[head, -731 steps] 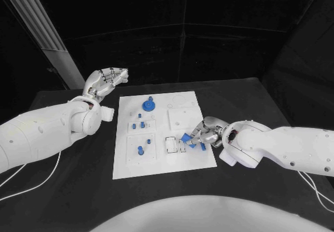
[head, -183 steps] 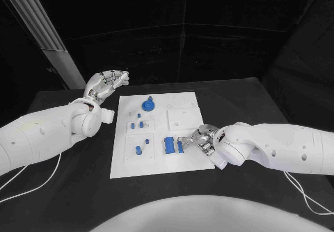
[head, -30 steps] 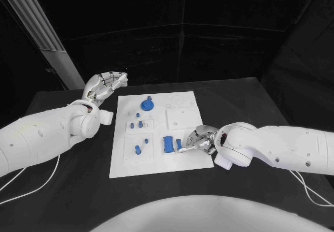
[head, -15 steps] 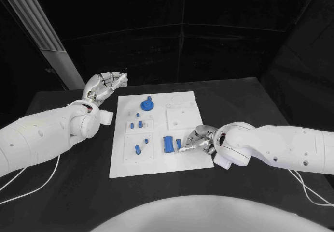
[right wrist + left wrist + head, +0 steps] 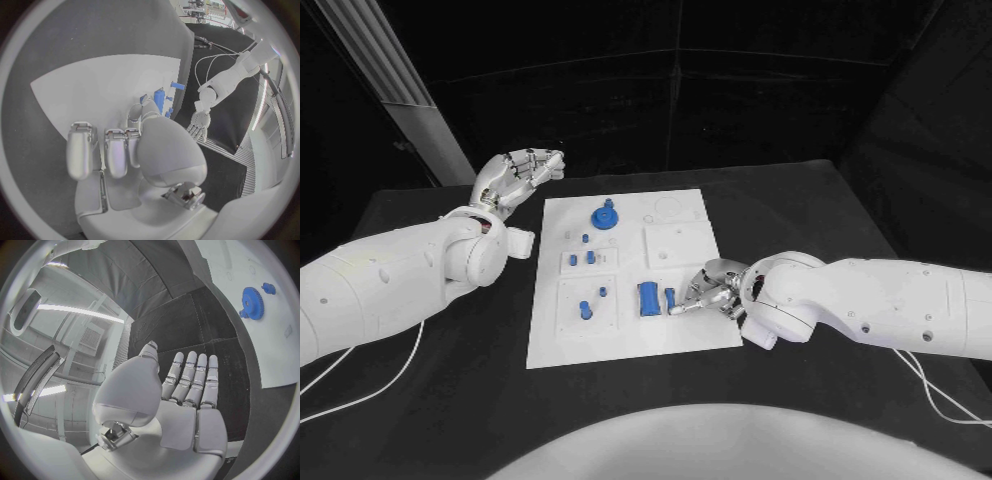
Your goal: Assemble the parts on the task board
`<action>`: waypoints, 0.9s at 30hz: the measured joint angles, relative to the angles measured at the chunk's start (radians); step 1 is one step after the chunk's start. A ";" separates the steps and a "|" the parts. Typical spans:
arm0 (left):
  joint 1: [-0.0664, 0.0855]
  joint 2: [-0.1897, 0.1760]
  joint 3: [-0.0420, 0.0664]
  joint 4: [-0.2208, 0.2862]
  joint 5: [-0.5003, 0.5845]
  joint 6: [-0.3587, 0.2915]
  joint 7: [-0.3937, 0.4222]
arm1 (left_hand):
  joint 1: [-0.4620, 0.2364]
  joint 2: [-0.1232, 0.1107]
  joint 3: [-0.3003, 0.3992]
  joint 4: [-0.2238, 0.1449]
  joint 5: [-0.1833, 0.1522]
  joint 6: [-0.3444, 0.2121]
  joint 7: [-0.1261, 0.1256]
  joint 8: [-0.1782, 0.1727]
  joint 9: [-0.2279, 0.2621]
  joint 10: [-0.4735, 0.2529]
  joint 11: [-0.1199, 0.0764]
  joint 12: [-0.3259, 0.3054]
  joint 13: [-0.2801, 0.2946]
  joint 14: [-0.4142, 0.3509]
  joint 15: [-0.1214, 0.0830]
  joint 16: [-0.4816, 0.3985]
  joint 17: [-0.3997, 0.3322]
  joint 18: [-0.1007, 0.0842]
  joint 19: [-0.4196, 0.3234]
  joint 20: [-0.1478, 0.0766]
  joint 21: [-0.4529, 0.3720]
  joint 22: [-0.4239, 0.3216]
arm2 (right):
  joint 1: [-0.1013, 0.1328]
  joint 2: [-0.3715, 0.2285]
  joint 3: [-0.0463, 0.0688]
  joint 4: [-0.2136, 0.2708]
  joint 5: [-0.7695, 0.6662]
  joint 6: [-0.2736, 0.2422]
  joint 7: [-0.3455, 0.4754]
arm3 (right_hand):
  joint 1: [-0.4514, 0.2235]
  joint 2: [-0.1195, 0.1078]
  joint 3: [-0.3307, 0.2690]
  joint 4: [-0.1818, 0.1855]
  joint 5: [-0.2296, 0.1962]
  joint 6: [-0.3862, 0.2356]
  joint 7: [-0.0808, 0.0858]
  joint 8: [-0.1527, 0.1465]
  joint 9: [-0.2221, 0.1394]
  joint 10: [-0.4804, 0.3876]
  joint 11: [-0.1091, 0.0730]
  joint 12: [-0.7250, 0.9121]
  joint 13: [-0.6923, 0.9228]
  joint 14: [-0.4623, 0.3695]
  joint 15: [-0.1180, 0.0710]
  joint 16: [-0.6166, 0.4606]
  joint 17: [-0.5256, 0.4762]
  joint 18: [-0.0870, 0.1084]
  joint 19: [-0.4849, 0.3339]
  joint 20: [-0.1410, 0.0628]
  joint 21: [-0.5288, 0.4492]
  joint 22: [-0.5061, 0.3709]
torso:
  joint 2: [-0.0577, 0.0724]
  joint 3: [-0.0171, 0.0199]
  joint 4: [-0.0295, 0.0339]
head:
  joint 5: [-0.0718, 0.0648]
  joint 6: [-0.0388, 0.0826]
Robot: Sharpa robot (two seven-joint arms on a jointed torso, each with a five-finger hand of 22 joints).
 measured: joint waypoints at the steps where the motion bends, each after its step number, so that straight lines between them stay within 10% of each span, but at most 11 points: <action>1: 0.000 0.000 0.000 0.000 0.000 0.000 0.000 | 0.000 0.000 0.000 0.000 0.000 0.000 0.000 0.000 0.000 0.000 0.000 0.000 0.000 0.000 0.000 0.000 0.000 0.000 0.000 0.000 0.000 0.000 | 0.000 0.000 0.000 0.000 0.000 0.000 -0.001 | 0.000 0.000 0.000 0.000 0.000 0.000 0.000 0.000 0.000 0.000 0.000 0.000 0.000 0.000 0.000 0.000 0.000 0.000 0.000 0.000 0.000 0.000 | 0.000 0.0001 0.0000 | 0.000 0.000; 13: 0.000 -0.003 0.000 0.001 0.000 0.000 0.000 | 0.000 0.000 0.000 0.000 0.000 0.000 0.000 0.000 0.000 0.000 0.000 0.000 0.000 0.000 0.000 0.000 -0.001 0.000 0.000 0.000 0.000 0.000 | 0.000 -0.026 0.000 0.018 0.008 -0.033 0.072 | 0.001 -0.001 -0.060 0.053 -0.041 -0.003 0.000 -0.017 0.014 0.000 0.000 -0.002 -0.004 0.000 0.000 0.000 0.000 0.000 0.000 0.000 0.000 0.000 | 0.001 0.0004 -0.0011 | 0.003 0.000; 20: -0.003 -0.004 0.000 0.003 0.000 0.000 0.000 | 0.000 0.000 0.000 0.000 0.000 0.000 0.000 0.000 0.000 0.000 0.000 0.000 -0.001 0.000 0.000 0.000 -0.001 0.000 0.000 0.000 0.000 0.000 | 0.019 -0.061 0.000 0.035 0.106 -0.175 0.300 | -0.021 -0.007 -0.073 0.067 -0.028 -0.032 0.024 -0.144 -0.091 0.009 0.010 -0.004 -0.005 0.000 0.000 0.000 0.000 0.000 0.000 0.000 0.000 0.000 | -0.001 0.0008 -0.0010 | 0.004 0.000; 27: -0.009 -0.004 0.000 0.013 0.000 0.000 0.000 | 0.000 0.000 0.000 0.000 0.000 0.000 0.000 0.000 0.000 0.000 0.000 0.000 -0.001 0.000 0.000 0.000 -0.001 0.000 0.000 0.000 0.000 0.000 | 0.078 -0.056 0.003 0.010 0.249 -0.281 0.551 | -0.035 -0.005 -0.099 0.093 0.015 -0.072 0.074 -0.284 -0.230 0.009 0.038 -0.005 -0.058 -0.001 0.047 0.000 0.000 0.011 -0.001 0.035 -0.082 0.000 | -0.003 0.0007 0.0024 | 0.007 0.000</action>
